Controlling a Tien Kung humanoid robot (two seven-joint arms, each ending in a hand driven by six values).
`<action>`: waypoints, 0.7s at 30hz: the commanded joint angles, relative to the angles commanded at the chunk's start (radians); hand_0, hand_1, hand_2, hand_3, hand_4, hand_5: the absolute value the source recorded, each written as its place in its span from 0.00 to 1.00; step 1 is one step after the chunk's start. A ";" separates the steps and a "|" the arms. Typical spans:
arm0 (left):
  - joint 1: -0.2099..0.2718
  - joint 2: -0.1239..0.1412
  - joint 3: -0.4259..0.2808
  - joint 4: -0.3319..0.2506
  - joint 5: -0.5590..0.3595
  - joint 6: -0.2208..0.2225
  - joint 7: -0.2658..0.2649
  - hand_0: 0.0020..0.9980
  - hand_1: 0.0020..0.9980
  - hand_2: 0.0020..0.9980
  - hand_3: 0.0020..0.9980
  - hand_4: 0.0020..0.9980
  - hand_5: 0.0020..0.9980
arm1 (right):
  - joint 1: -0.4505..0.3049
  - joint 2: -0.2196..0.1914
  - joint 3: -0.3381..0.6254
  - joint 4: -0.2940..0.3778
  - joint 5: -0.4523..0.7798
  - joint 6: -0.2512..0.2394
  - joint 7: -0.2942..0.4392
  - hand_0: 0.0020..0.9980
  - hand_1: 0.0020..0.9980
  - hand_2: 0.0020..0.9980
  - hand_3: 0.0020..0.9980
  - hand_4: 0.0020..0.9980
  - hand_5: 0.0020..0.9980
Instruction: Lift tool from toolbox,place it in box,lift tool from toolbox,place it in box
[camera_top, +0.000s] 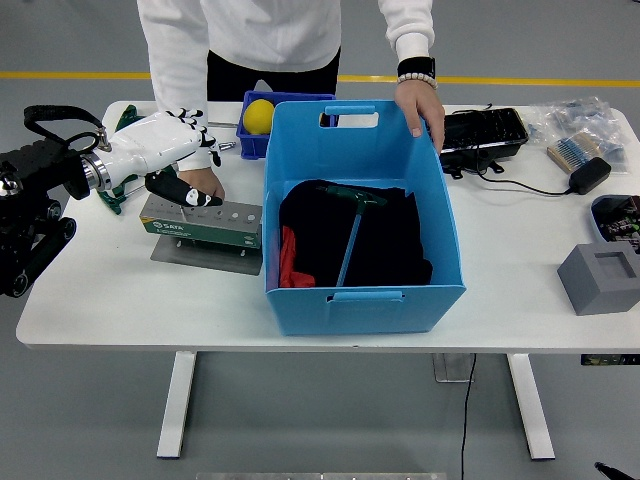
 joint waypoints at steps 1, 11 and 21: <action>-0.015 0.002 0.038 0.010 -0.004 0.003 -0.002 0.92 0.80 0.71 0.57 0.89 0.67 | 0.000 0.000 0.000 0.000 0.000 0.000 0.000 0.62 0.60 0.67 0.54 0.77 0.65; -0.108 -0.018 0.238 0.125 -0.019 0.036 -0.010 0.89 0.72 0.65 0.54 0.88 0.64 | 0.007 -0.004 -0.003 0.001 -0.002 0.002 0.000 0.62 0.60 0.67 0.54 0.77 0.65; -0.144 -0.021 0.321 0.210 -0.040 0.035 0.002 0.89 0.69 0.61 0.52 0.89 0.64 | 0.016 -0.009 -0.008 0.003 0.003 0.002 -0.001 0.62 0.60 0.67 0.54 0.77 0.65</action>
